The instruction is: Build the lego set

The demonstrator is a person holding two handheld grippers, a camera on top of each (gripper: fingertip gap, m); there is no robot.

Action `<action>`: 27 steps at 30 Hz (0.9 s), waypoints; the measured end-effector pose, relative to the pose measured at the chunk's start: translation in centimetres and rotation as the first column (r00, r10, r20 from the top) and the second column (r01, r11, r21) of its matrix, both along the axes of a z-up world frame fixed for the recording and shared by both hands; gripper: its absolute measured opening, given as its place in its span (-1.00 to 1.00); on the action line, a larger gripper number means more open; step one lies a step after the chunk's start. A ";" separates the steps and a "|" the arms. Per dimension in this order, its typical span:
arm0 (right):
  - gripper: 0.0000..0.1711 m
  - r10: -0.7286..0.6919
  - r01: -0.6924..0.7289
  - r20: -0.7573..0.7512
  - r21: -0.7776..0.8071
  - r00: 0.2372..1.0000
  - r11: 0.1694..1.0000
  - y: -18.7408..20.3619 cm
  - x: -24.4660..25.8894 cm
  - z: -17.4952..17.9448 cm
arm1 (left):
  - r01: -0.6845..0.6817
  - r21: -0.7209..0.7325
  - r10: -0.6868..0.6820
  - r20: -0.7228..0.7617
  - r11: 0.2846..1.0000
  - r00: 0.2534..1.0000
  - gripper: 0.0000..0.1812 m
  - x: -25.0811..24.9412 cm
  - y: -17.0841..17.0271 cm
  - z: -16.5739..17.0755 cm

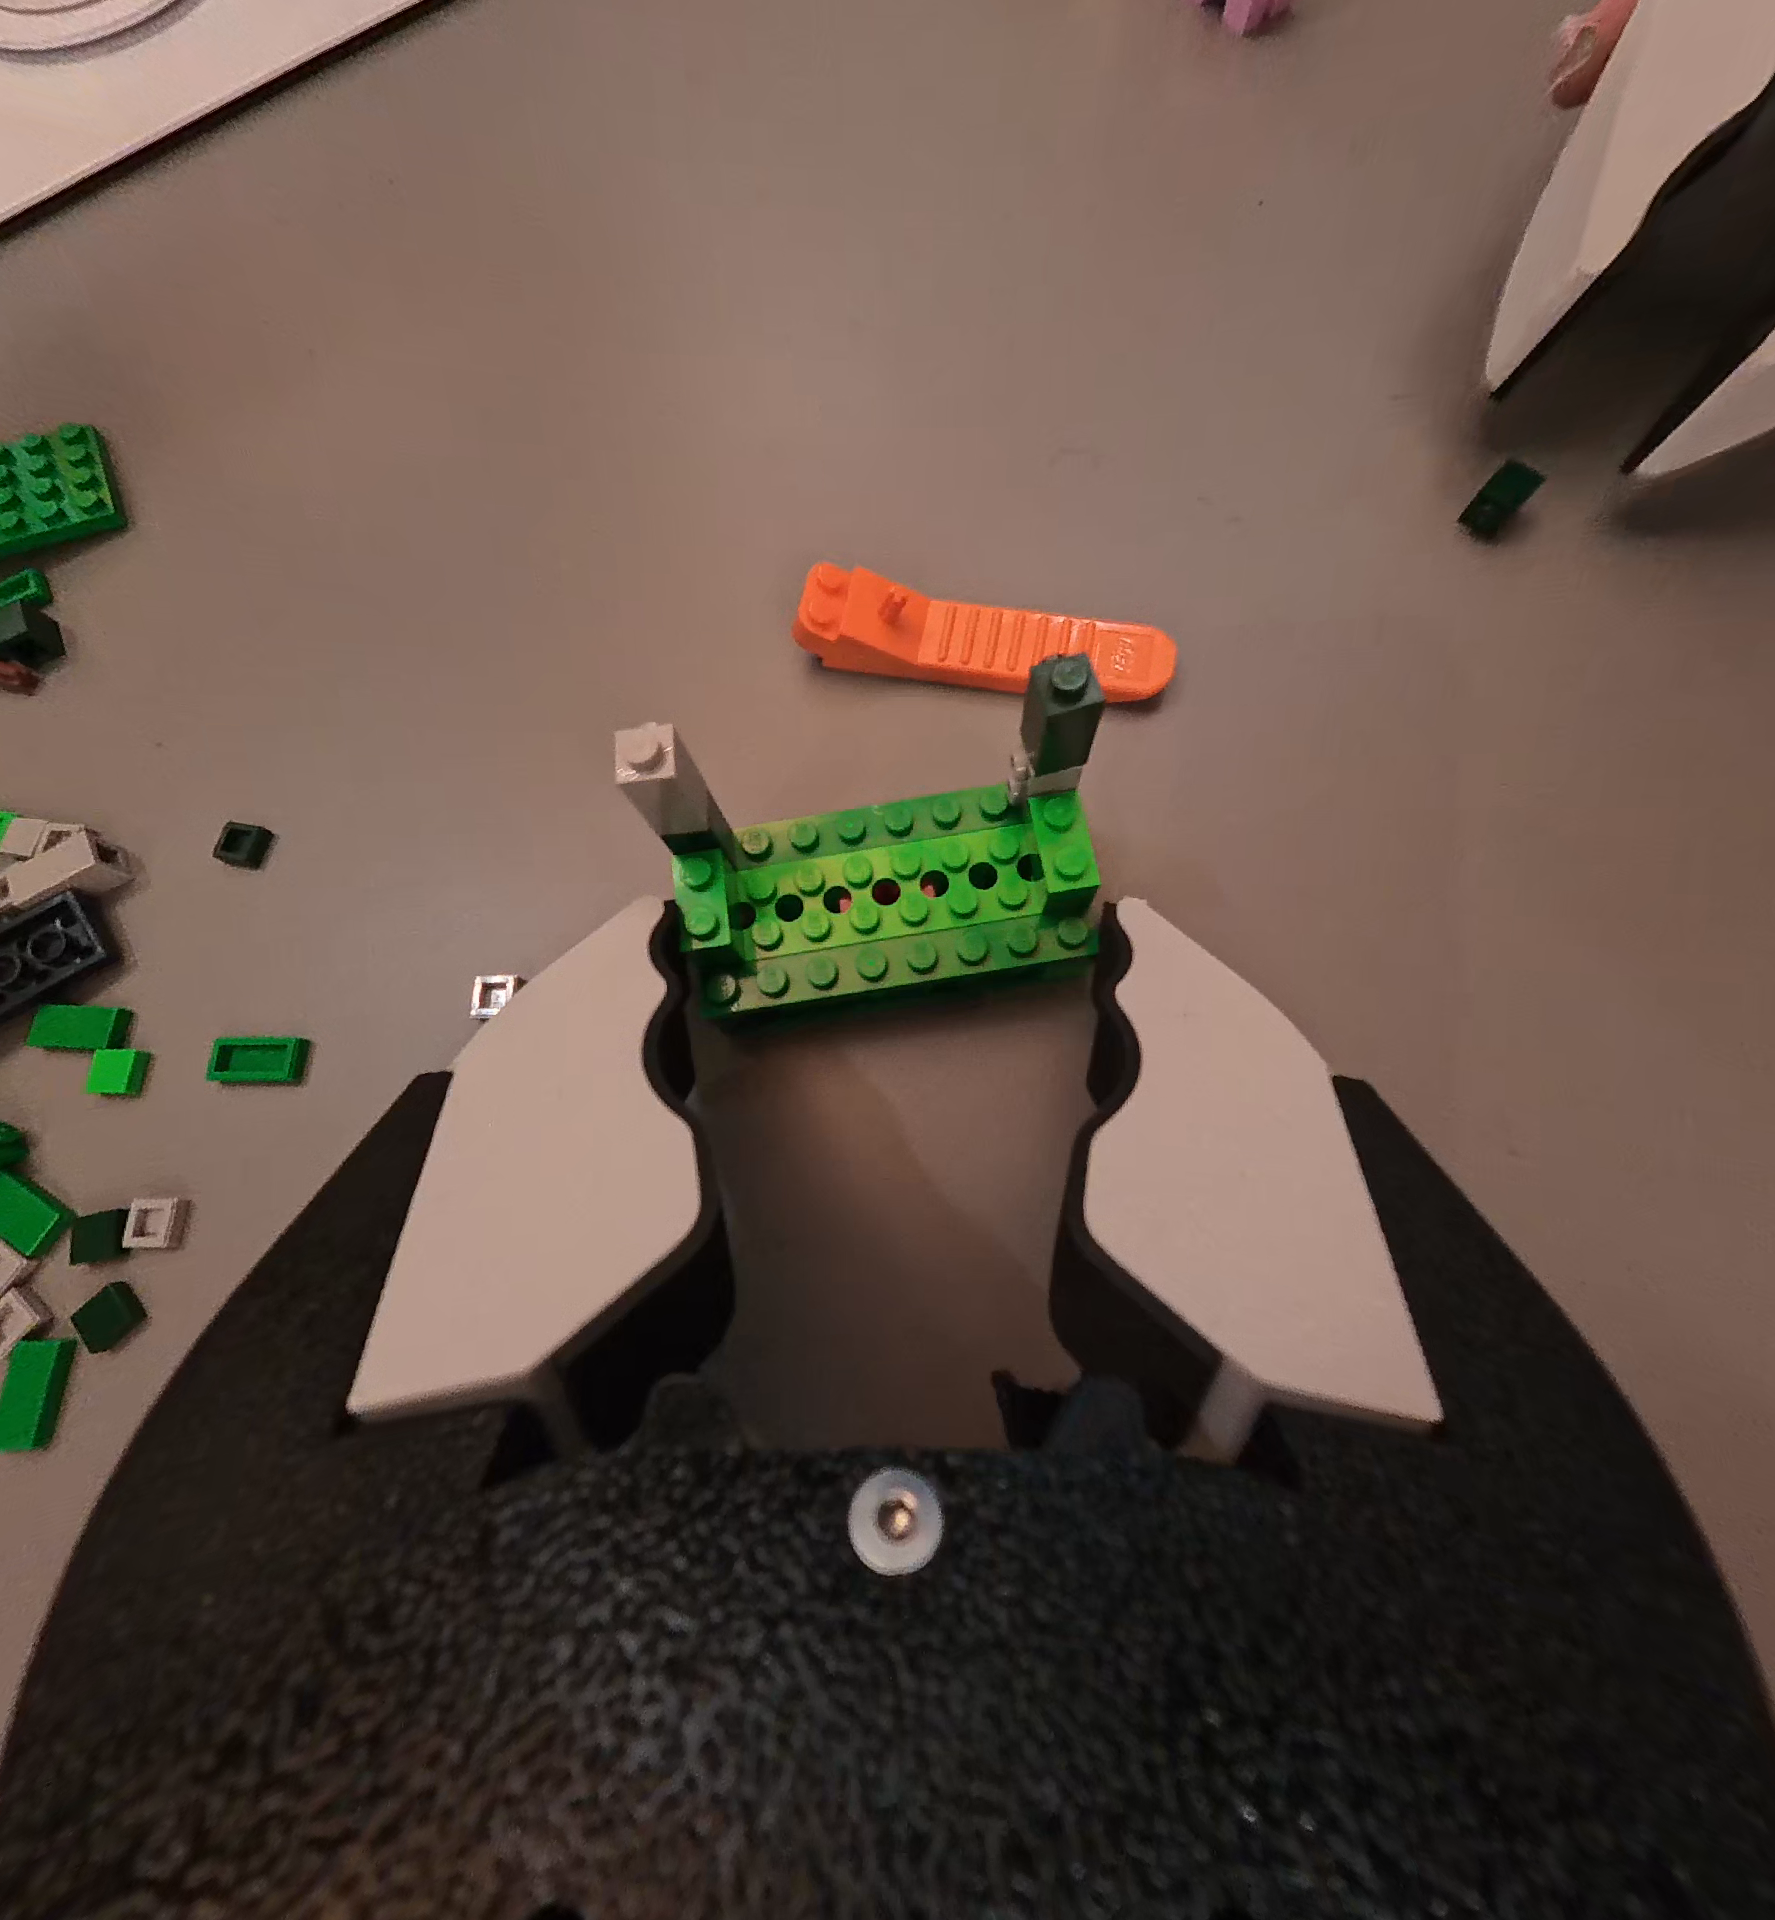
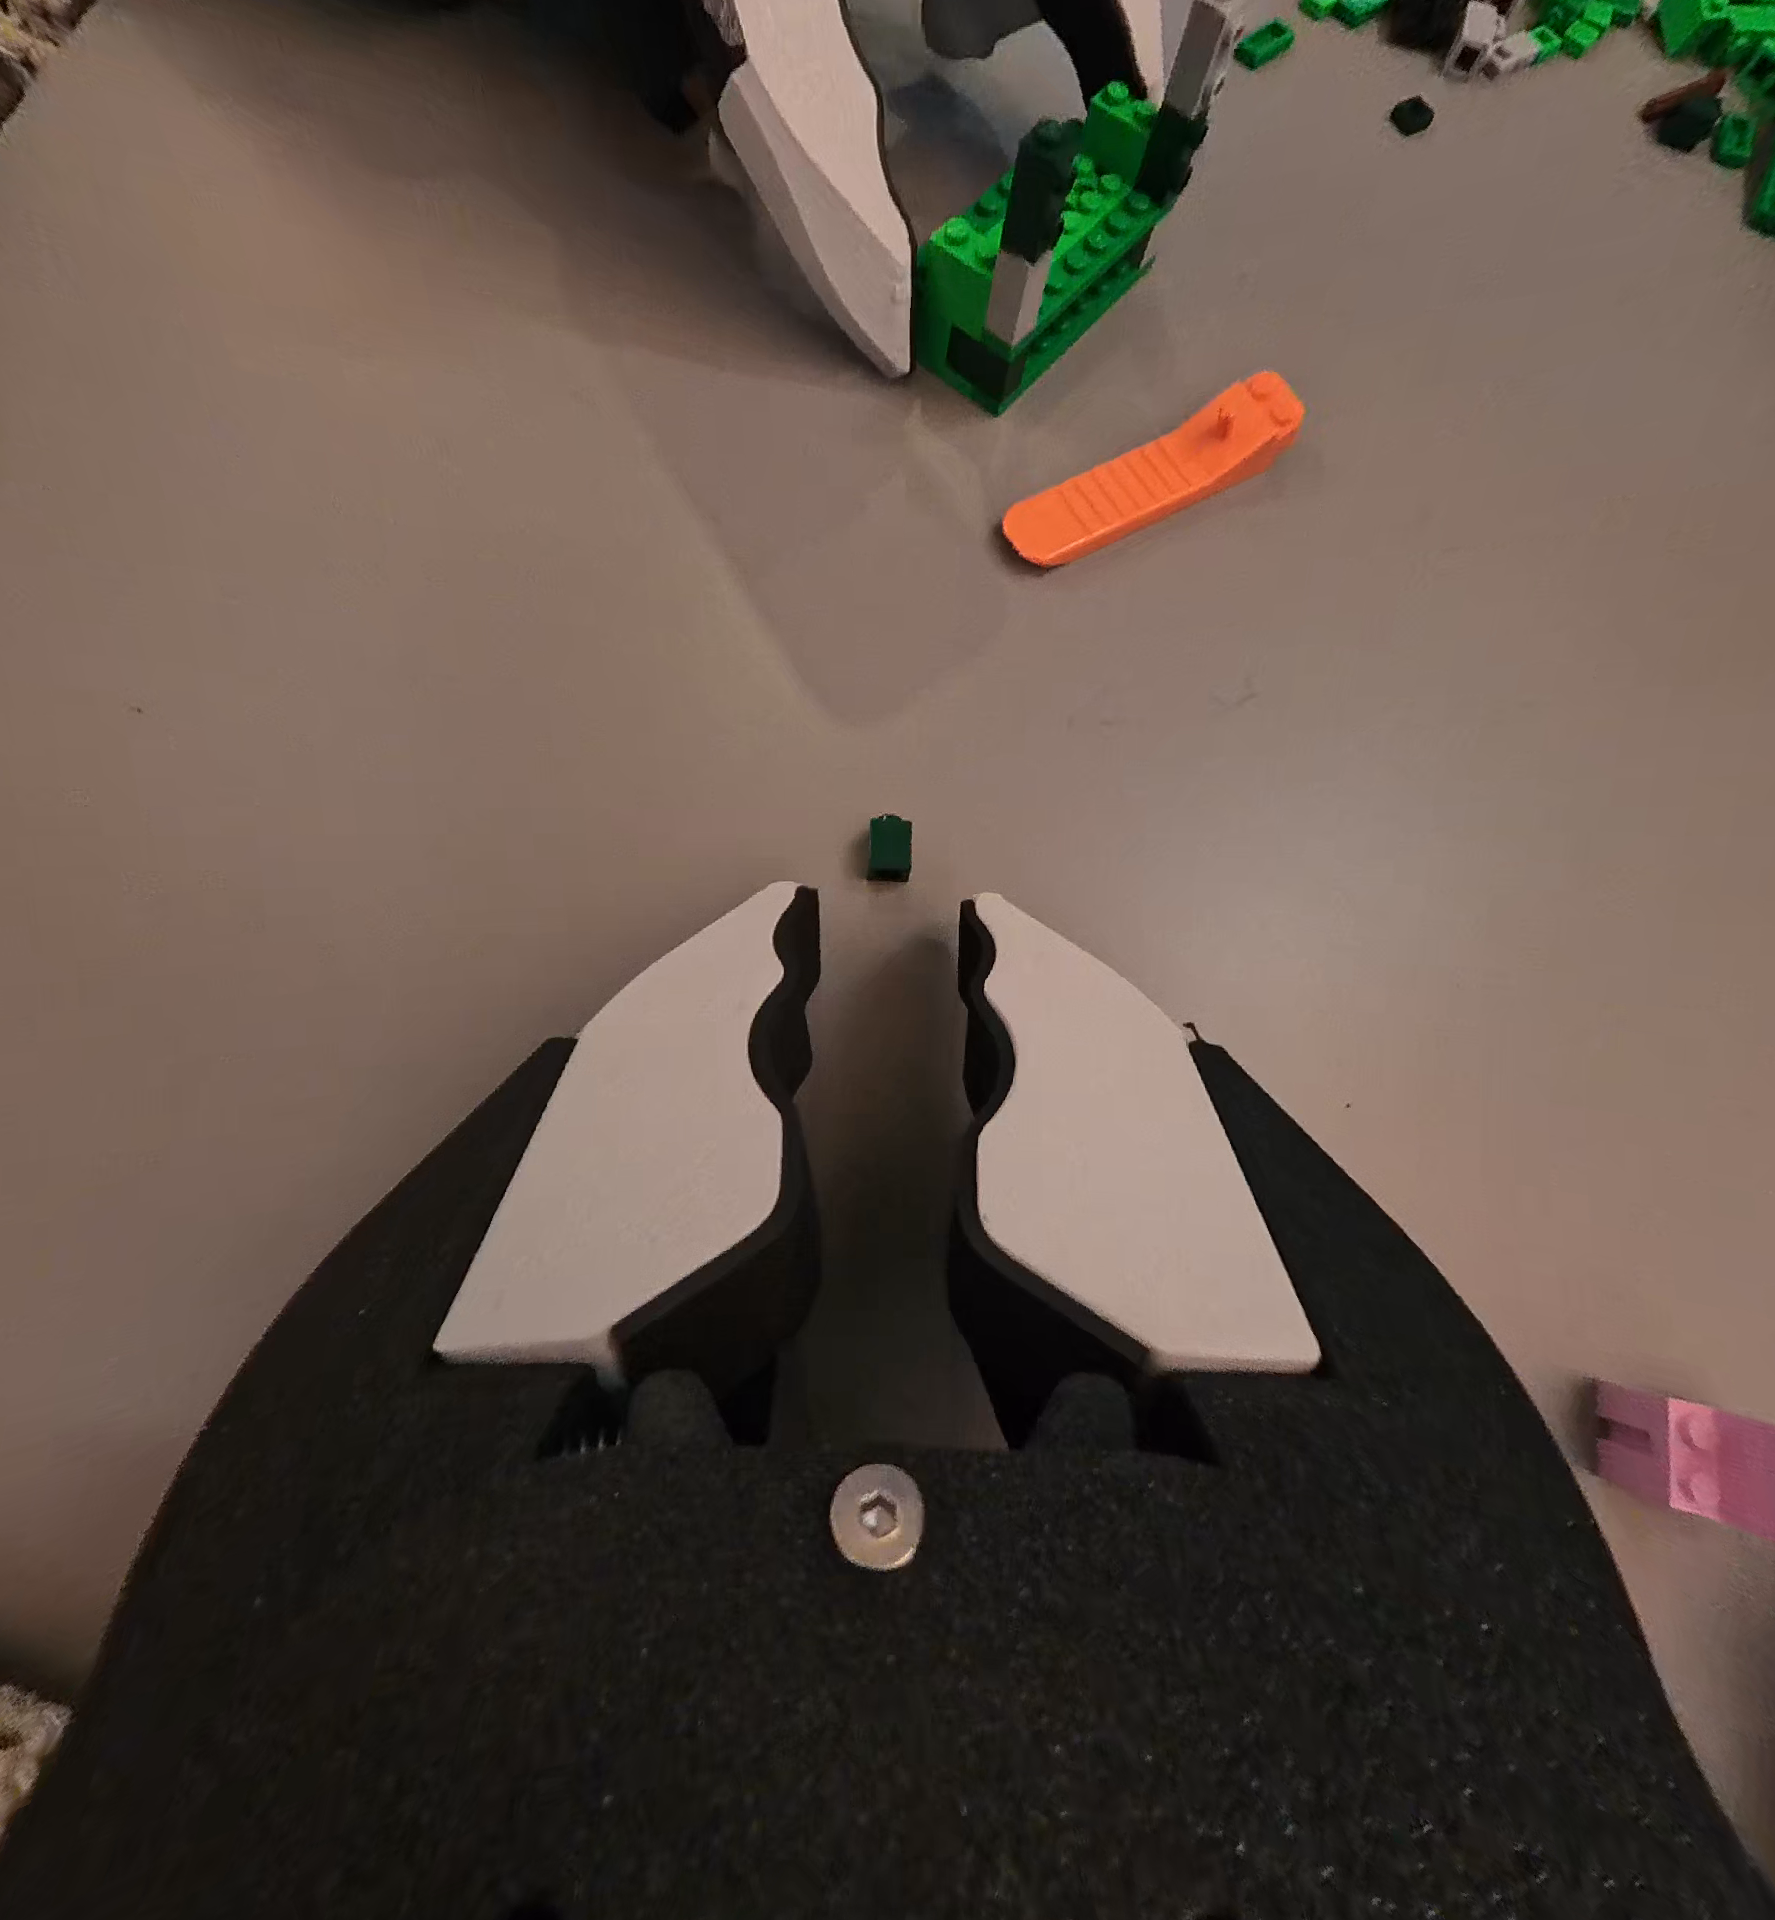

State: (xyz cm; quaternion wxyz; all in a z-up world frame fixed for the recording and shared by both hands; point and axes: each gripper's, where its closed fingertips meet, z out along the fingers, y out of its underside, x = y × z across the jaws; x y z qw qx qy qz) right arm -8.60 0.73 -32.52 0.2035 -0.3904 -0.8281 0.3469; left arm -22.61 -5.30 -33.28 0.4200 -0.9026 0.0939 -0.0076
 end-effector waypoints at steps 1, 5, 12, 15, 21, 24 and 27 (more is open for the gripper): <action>-0.71 -0.004 0.004 0.001 -0.003 1.000 1.000 -0.1 -0.1 0.2 | 0.001 0.000 -0.001 0.000 1.000 1.000 -0.17 0.0 0.0 0.0; -0.74 -0.017 0.015 0.043 0.033 0.999 0.999 -0.6 -0.3 0.5 | 0.004 -0.001 -0.004 0.002 1.000 1.000 -0.17 0.1 0.0 0.0; -0.81 -0.027 0.012 0.086 0.166 0.996 0.986 -0.8 -0.7 -0.6 | 0.033 0.001 -0.033 -0.001 0.999 0.999 -0.17 0.5 -0.1 0.0; -0.90 -0.028 0.017 0.063 0.174 0.998 0.985 -0.8 -1.1 -0.8 | 0.015 0.010 -0.014 -0.031 1.000 0.999 0.05 0.2 -0.4 0.1; -0.91 -0.049 0.032 -0.127 -0.133 0.991 0.991 -2.9 -3.1 2.8 | 0.050 0.346 -0.013 -0.109 0.937 0.994 0.04 2.2 -2.0 5.7; -0.91 -0.059 -0.029 -0.191 -0.427 0.980 0.904 -5.5 -4.0 6.2 | 0.199 0.470 -0.049 -0.311 0.860 0.949 -0.09 5.8 -2.6 8.0; -0.91 -0.039 -0.091 -0.200 -0.601 0.979 0.794 -7.9 -4.3 8.1 | 0.338 0.501 -0.007 -0.552 0.796 0.834 -0.30 8.4 -2.4 9.0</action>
